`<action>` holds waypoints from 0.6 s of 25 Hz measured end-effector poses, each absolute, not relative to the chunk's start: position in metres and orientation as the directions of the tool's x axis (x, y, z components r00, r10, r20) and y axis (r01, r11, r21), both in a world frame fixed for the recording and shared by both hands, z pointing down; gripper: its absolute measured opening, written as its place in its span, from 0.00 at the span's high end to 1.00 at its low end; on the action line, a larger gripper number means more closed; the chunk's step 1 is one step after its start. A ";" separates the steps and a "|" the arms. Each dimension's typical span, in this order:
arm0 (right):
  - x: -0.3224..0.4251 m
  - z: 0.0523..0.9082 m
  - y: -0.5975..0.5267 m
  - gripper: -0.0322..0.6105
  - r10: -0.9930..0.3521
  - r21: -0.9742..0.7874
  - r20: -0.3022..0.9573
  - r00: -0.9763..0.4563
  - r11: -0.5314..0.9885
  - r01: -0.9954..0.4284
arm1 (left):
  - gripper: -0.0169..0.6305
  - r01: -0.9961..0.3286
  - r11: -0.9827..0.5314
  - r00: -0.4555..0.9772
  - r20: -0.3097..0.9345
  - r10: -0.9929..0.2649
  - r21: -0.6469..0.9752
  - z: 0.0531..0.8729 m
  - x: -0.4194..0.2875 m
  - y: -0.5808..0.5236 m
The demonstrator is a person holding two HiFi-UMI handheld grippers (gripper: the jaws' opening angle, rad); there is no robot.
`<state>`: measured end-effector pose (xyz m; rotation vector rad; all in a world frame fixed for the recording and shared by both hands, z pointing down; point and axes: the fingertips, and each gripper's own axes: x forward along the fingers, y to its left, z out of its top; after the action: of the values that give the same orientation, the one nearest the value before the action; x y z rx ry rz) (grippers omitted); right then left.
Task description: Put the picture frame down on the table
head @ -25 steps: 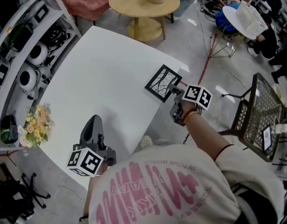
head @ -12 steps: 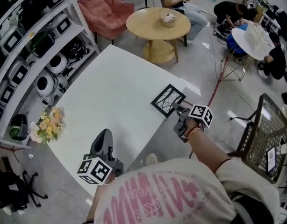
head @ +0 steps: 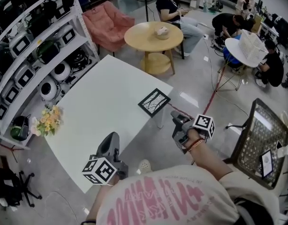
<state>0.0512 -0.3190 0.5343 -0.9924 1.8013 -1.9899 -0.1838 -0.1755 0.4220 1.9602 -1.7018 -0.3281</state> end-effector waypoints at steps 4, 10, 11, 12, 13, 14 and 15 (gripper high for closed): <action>0.072 0.484 -0.302 0.71 -0.629 -0.983 0.181 -0.756 -0.099 -0.153 | 0.97 -0.842 -0.125 0.200 0.088 -0.976 0.525 0.399 -0.148 -0.173; 0.098 0.413 -0.270 0.84 -0.605 -0.987 0.017 -0.796 0.119 -0.111 | 0.97 -0.853 -0.182 0.225 0.029 -0.974 0.490 0.368 -0.101 -0.154; 0.104 0.403 -0.264 0.85 -0.604 -0.978 -0.004 -0.797 0.169 -0.123 | 0.97 -0.858 -0.189 0.227 0.024 -0.974 0.477 0.365 -0.093 -0.148; 0.110 0.394 -0.259 0.88 -0.602 -0.963 -0.014 -0.798 0.222 -0.150 | 0.97 -0.864 -0.194 0.229 0.020 -0.973 0.465 0.363 -0.085 -0.142; 0.116 0.387 -0.253 0.89 -0.602 -0.942 -0.013 -0.798 0.275 -0.193 | 0.97 -0.868 -0.197 0.230 0.018 -0.973 0.456 0.362 -0.077 -0.136; 0.123 0.380 -0.247 0.91 -0.605 -0.913 -0.002 -0.796 0.326 -0.245 | 0.97 -0.871 -0.198 0.231 0.019 -0.973 0.450 0.362 -0.069 -0.130; 0.128 0.375 -0.240 0.92 -0.609 -0.878 0.010 -0.793 0.374 -0.299 | 0.97 -0.873 -0.198 0.232 0.022 -0.973 0.446 0.362 -0.062 -0.124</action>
<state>0.1280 -0.2404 0.3749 -0.7970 2.3237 -1.3857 -0.0623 -0.1241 0.3621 2.1464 -1.7043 -0.3770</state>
